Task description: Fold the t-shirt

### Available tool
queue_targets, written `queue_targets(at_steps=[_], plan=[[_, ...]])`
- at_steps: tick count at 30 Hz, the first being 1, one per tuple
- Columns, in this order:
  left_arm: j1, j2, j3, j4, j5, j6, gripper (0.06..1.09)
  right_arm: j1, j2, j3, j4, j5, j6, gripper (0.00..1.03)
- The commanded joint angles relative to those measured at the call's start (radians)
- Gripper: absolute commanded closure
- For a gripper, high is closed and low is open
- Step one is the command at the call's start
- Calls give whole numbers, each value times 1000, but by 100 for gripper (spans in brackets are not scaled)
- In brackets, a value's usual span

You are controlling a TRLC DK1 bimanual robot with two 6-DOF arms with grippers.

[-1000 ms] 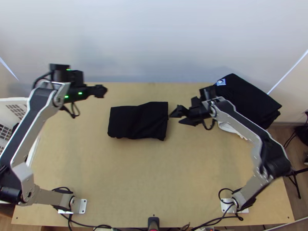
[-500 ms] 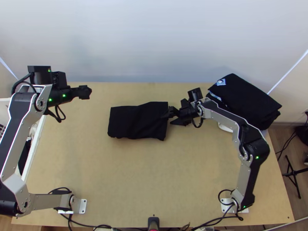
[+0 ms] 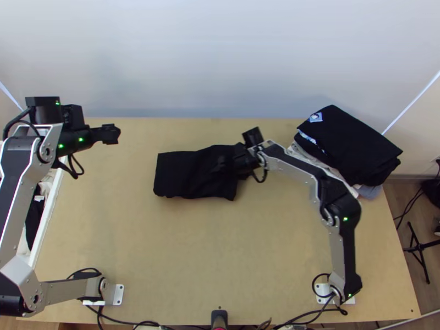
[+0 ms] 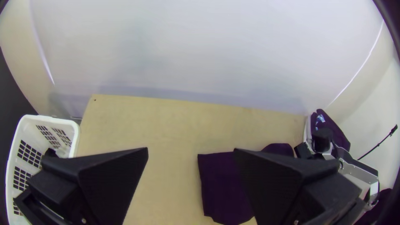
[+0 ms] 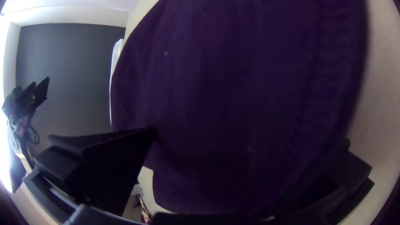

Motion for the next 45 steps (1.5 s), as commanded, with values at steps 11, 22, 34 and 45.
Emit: queue_targets(at_steps=[11,22,34,45], plan=[[112,-32,6,-39,7,66,10,-5,-139,159,-39,74,3,100],[107,1,-14,10,36,50,10,-249,-334,382,-257,-38,46,100],[74,6,-35,61,74,21,10,-663,-196,709,-328,-175,-39,100],[38,18,-32,74,74,7,10,-798,-159,705,-371,-204,-73,100]])
